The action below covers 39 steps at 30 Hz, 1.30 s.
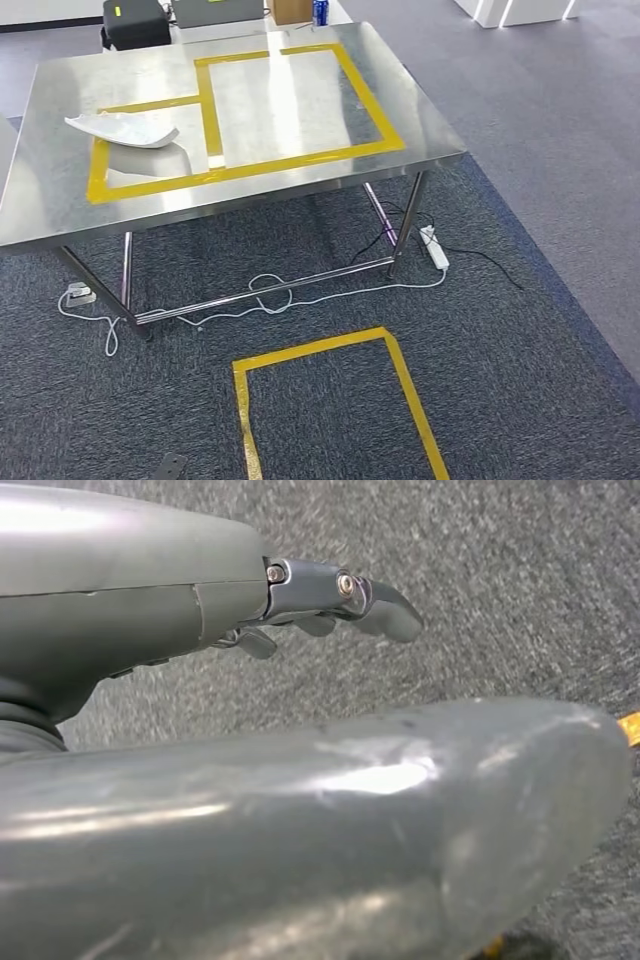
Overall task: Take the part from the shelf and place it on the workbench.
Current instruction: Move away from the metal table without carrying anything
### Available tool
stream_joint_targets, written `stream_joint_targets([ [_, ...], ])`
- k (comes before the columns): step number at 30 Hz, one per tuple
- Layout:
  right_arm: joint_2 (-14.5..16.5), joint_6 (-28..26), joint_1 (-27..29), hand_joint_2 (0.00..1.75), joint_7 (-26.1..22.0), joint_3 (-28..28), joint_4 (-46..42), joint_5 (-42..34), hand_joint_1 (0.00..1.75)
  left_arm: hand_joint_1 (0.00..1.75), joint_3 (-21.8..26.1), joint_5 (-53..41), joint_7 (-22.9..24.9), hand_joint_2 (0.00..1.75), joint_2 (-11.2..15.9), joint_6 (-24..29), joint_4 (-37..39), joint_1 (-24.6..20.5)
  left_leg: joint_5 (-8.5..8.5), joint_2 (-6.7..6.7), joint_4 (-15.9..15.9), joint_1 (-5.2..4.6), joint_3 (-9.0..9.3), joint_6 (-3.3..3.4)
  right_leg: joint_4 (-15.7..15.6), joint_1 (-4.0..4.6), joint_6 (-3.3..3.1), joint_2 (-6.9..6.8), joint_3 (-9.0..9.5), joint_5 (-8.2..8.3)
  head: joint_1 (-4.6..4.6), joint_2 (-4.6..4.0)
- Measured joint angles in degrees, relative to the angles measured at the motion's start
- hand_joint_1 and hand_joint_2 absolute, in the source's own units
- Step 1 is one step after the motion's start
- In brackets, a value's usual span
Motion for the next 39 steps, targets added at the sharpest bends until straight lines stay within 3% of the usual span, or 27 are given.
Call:
stream_joint_targets([
  [2,0.02,-0.03,-0.01,0.00,0.22,-0.13,0.01,-0.25,0.00,0.00,0.00,-0.23,0.56,0.00,0.07,0.00,0.00,0.10,0.35,1.35,0.01,-0.06,-0.45,0.39,8.00,-0.16,0.53,-1.48,-3.18,-4.36,0.39,0.01],
  [4,0.03,-0.04,0.09,0.00,0.28,-0.30,0.01,-0.75,0.00,0.00,0.01,-0.16,0.46,0.00,0.04,-1.35,0.01,0.21,0.59,2.81,0.03,-0.10,-0.82,0.40,13.89,-0.32,0.91,-1.94,-4.96,-6.66,0.41,0.01],
  [5,0.03,-0.02,0.20,0.00,0.16,-0.42,0.01,-1.06,0.00,0.00,0.02,-0.18,-0.06,0.00,0.03,-2.59,0.02,0.23,0.67,3.45,0.04,-0.10,-0.90,0.34,13.57,-0.39,0.96,-2.11,-4.18,-6.29,0.41,0.01],
  [6,0.02,-0.01,0.29,0.00,-0.04,-0.51,0.01,-1.30,0.00,0.00,0.02,-0.30,-0.45,0.00,0.03,-3.72,0.02,0.22,0.70,4.05,0.04,-0.10,-0.90,0.25,10.83,-0.44,0.96,-2.43,-2.19,-5.05,0.42,0.01],
  [8,0.02,-0.09,0.25,0.00,-0.49,-0.60,0.02,-1.54,0.00,0.00,0.04,-0.71,0.67,0.00,0.05,-4.51,0.02,0.21,0.63,5.15,0.13,-0.25,-0.78,-0.17,2.15,-0.32,0.73,-4.50,3.35,-2.36,0.49,0.01],
  [9,0.03,-0.19,0.12,0.00,-0.64,-0.59,0.03,-1.55,0.00,0.00,0.09,-0.85,2.27,0.00,0.09,-4.26,0.02,0.24,0.57,5.67,0.23,-0.41,-0.75,-0.46,-1.06,-0.21,0.41,-5.34,5.22,-1.63,0.48,0.01],
  [10,0.04,-0.32,0.00,0.00,-0.74,-0.58,0.03,-1.54,0.00,0.00,0.17,-0.94,4.03,0.00,0.16,-4.00,0.02,0.27,0.53,6.18,0.33,-0.58,-0.74,-0.76,-2.81,-0.07,0.04,-5.86,6.13,-1.40,0.46,0.01],
  [13,0.03,-0.70,0.09,0.00,-0.85,-0.58,0.05,-1.66,0.00,0.00,0.31,-1.26,6.99,0.00,0.39,-3.85,0.02,0.24,0.26,7.04,0.58,-0.61,-0.83,-1.57,-2.98,0.02,-1.14,-4.51,5.57,-1.37,0.36,0.00],
  [15,0.03,-0.92,0.15,0.00,-0.84,-0.58,0.07,-1.77,0.00,0.00,0.33,-1.41,7.11,0.00,0.44,-3.86,0.02,0.19,-1.90,4.99,3.29,-0.41,-2.11,-2.17,-3.13,-0.17,-1.85,-3.47,5.27,-1.06,0.25,0.01],
  [17,0.04,-1.16,-0.04,0.00,-0.81,-0.57,0.07,-1.98,0.00,0.00,0.37,-1.65,6.41,0.00,0.38,-3.88,0.03,0.25,-5.94,2.49,10.71,-0.33,-5.73,-2.45,-3.21,-0.25,-2.31,-2.27,4.85,-0.76,0.10,0.01],
  [18,0.04,-1.26,-0.12,0.00,-0.79,-0.56,0.07,-2.16,0.00,0.00,0.38,-1.82,5.91,0.00,0.32,-3.87,0.04,0.30,-7.53,2.05,14.75,-0.33,-7.79,-2.45,-3.20,-0.24,-2.42,-1.59,4.66,-0.65,0.09,0.01],
  [19,0.05,-1.34,-0.14,0.00,-0.76,-0.56,0.07,-2.35,0.00,0.00,0.39,-2.02,5.45,0.00,0.27,-3.87,0.04,0.33,-8.12,1.84,17.52,-0.33,-9.28,-2.42,-3.19,-0.22,-2.45,-0.84,4.53,-0.56,0.09,0.01],
  [20,0.05,-1.39,-0.11,0.00,-0.74,-0.55,0.07,-2.53,0.00,0.00,0.39,-2.22,5.08,0.00,0.23,-3.84,0.04,0.33,-7.47,1.73,18.17,-0.32,-9.81,-2.37,-3.18,-0.23,-2.40,-0.07,4.47,-0.47,0.09,0.01],
  [22,0.06,-1.48,-0.09,0.00,-0.72,-0.55,0.07,-2.78,0.00,0.00,0.39,-2.56,4.64,0.00,0.22,-3.76,0.04,0.25,-3.25,1.03,13.05,-0.17,-7.72,-2.21,-3.13,-0.33,-2.11,1.59,4.48,-0.28,0.09,0.01],
  [24,0.06,-1.55,-0.20,0.00,-0.72,-0.55,0.07,-2.93,0.00,0.00,0.39,-2.82,4.54,0.00,0.21,-3.70,0.07,0.19,0.49,-1.83,5.85,0.25,-4.63,-2.23,-2.96,-0.32,-1.65,2.96,4.29,-0.11,0.03,-0.01],
  [26,0.05,-1.60,-0.27,0.00,-0.72,-0.55,0.07,-3.00,0.00,0.00,0.39,-2.92,4.55,0.00,0.20,-3.70,0.09,0.19,1.39,-4.10,3.19,0.54,-3.54,-2.33,-2.83,-0.24,-1.39,3.45,4.08,-0.06,-0.03,-0.01],
  [28,0.05,-1.61,-0.34,0.00,-0.71,-0.55,0.08,-3.04,0.00,0.00,0.39,-2.97,4.60,0.00,0.15,-3.70,0.12,0.19,1.25,-4.33,2.70,0.63,-3.40,-2.31,-2.59,-0.17,-1.33,3.64,3.93,-0.09,-0.06,-0.01],
  [29,0.05,-1.62,-0.31,0.00,-0.64,-0.54,0.09,-3.15,0.00,0.00,0.39,-3.12,4.99,0.00,0.08,-3.70,0.14,0.17,1.11,-4.02,2.51,0.57,-3.39,-2.05,-2.53,-0.27,-0.97,4.32,3.54,0.08,-0.07,-0.01],
  [31,0.06,-1.62,-0.14,0.00,-0.40,-0.51,0.14,-3.36,0.00,0.00,0.39,-3.50,5.89,0.00,-0.02,-3.72,0.17,0.08,0.99,-2.19,2.05,0.53,-3.36,-1.01,-0.33,-0.26,0.03,2.98,1.73,-1.05,0.30,-0.01],
  [33,0.07,-1.61,-0.11,0.00,-0.19,-0.49,0.18,-3.44,0.00,0.00,0.40,-3.70,6.36,0.00,-0.02,-3.72,0.17,0.17,1.09,0.38,2.13,0.29,-3.44,-0.10,6.32,-0.24,0.80,-0.33,-1.67,-4.59,0.75,0.00],
  [35,0.08,-1.56,-0.28,0.00,-0.05,-0.46,0.18,-3.49,0.00,0.00,0.43,-3.70,6.35,0.00,-0.02,-3.72,0.17,0.34,1.03,2.31,2.15,0.04,-3.43,0.07,13.59,-0.37,1.03,-1.77,-4.83,-7.50,0.83,0.00],
  [36,0.08,-1.53,-0.25,0.00,0.02,-0.44,0.18,-3.52,0.00,0.00,0.44,-3.70,6.34,0.00,-0.02,-3.72,0.17,0.33,0.99,3.17,2.16,-0.01,-3.41,0.08,14.74,-0.42,1.06,-2.01,-5.12,-7.56,0.83,0.00],
  [37,0.08,-1.51,-0.18,0.00,0.07,-0.43,0.18,-3.54,0.00,0.00,0.45,-3.70,6.32,0.00,-0.03,-3.72,0.17,0.27,0.94,3.92,2.16,-0.04,-3.33,0.05,13.43,-0.45,1.02,-2.24,-4.16,-6.57,0.83,0.00],
  [39,0.08,-1.49,-0.13,0.00,0.11,-0.42,0.18,-3.55,0.00,0.00,0.46,-3.70,6.30,0.00,-0.06,-3.72,0.17,0.13,0.74,5.17,2.16,-0.09,-3.03,-0.17,5.52,-0.36,0.76,-3.99,0.51,-3.32,0.85,0.01],
])
